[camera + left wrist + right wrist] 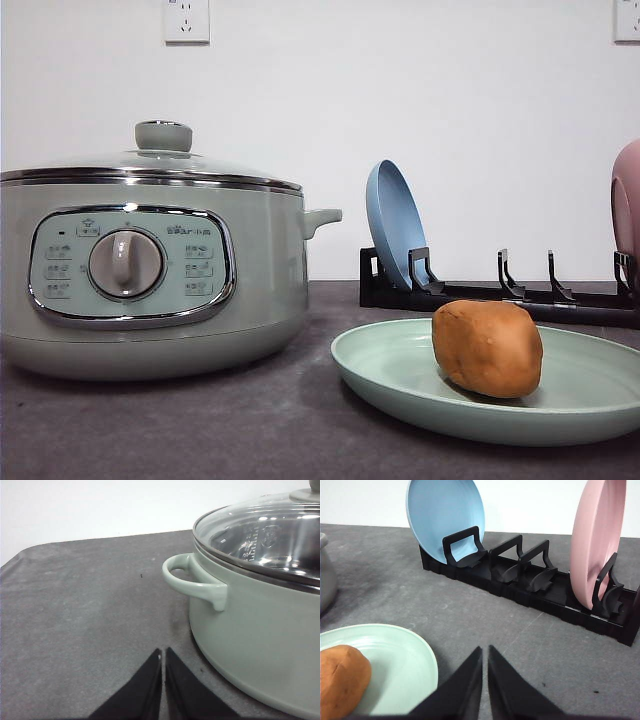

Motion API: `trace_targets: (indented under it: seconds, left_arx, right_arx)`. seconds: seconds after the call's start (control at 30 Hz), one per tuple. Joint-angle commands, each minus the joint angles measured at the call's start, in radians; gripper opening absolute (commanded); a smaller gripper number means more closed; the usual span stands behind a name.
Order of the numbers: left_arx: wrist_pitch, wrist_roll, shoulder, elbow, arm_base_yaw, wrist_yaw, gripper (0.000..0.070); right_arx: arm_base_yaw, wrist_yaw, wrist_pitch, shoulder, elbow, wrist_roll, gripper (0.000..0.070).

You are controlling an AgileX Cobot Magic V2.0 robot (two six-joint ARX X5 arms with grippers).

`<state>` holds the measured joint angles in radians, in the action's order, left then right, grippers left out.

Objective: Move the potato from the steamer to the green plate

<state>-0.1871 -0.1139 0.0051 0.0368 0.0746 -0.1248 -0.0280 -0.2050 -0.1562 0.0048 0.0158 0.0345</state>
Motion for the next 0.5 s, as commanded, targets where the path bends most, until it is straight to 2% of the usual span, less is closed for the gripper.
trace_targets:
  seconds: [0.0,0.47]
  left_arx:
    - [-0.018,0.002,-0.002,-0.012,0.003,0.002,0.0005]
    - [-0.018,0.002,-0.002,-0.012,0.003,0.002,0.0005]
  right_arx:
    - [-0.002,0.003,-0.001,-0.001,-0.003,0.010,0.0006]
    - [-0.002,0.003,-0.001,-0.001,-0.003,0.010,0.0006]
